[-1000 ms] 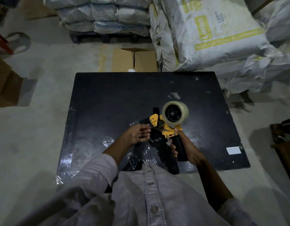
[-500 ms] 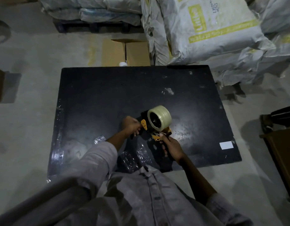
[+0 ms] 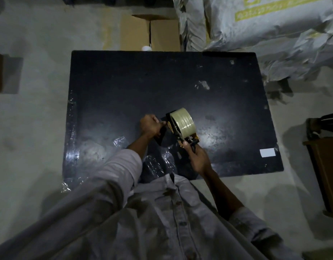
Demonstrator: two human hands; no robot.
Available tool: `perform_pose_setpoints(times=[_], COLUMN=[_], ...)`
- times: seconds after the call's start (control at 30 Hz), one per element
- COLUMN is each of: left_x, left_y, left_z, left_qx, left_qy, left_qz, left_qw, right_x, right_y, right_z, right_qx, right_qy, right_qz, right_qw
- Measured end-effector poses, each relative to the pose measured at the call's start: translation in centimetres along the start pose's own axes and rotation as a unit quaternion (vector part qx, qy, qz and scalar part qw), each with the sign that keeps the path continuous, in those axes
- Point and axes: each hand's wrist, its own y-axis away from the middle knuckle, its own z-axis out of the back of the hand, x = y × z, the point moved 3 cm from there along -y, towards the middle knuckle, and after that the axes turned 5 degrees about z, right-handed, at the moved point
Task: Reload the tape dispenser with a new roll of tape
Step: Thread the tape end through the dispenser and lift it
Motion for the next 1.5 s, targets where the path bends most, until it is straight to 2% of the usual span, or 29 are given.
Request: perform_pose_setpoints(times=[0.1,0.27,0.47,0.63,0.73,0.83,0.9,1.1,1.17,1.43,1.5], left_x=[-0.1,-0.7,-1.0,0.0,1.0,1.6,2.5,3.8,4.0,4.0,3.7], left_y=[-0.2,0.4,0.9,0.8,0.9,3.5,5.2,7.7,7.5,9.0,9.8], left_z=[0.3,0.5,0.9,1.1,0.6,-1.0,-1.9,-4.1,-4.3,-4.8,-5.2], left_qx=[0.004,0.002,-0.007,-0.016,-0.046,-0.042,-0.041,0.041,0.038,0.036,0.046], left_qy=[0.003,-0.084,-0.078,-0.06,-0.13,-0.211,-0.263,-0.46,-0.487,-0.555,-0.584], left_qz=[0.003,-0.055,-0.057,-0.05,-0.092,-0.196,-0.272,-0.424,-0.425,-0.389,-0.385], left_qw=[1.0,0.995,0.995,0.997,0.986,0.957,0.925,0.779,0.762,0.735,0.713], right_x=[-0.5,-0.1,-0.2,-2.1,-4.7,-5.3,-5.1,-7.8,-8.5,-12.2,-13.5], right_y=[-0.3,0.1,0.4,2.2,4.0,5.0,5.3,7.3,8.4,13.4,15.2], right_z=[0.0,0.4,0.3,1.0,1.5,1.5,1.4,1.6,1.7,2.3,3.0], right_qx=[-0.003,-0.005,0.006,-0.003,-0.019,-0.025,-0.031,-0.074,-0.078,-0.101,-0.11], right_qy=[0.016,0.038,0.037,0.037,0.021,0.009,0.015,-0.002,-0.012,-0.001,0.013], right_qz=[-0.006,0.012,0.032,0.007,-0.001,0.004,0.01,0.011,0.008,-0.022,-0.023], right_qw=[1.0,0.999,0.999,0.999,1.0,1.0,0.999,0.997,0.997,0.995,0.994])
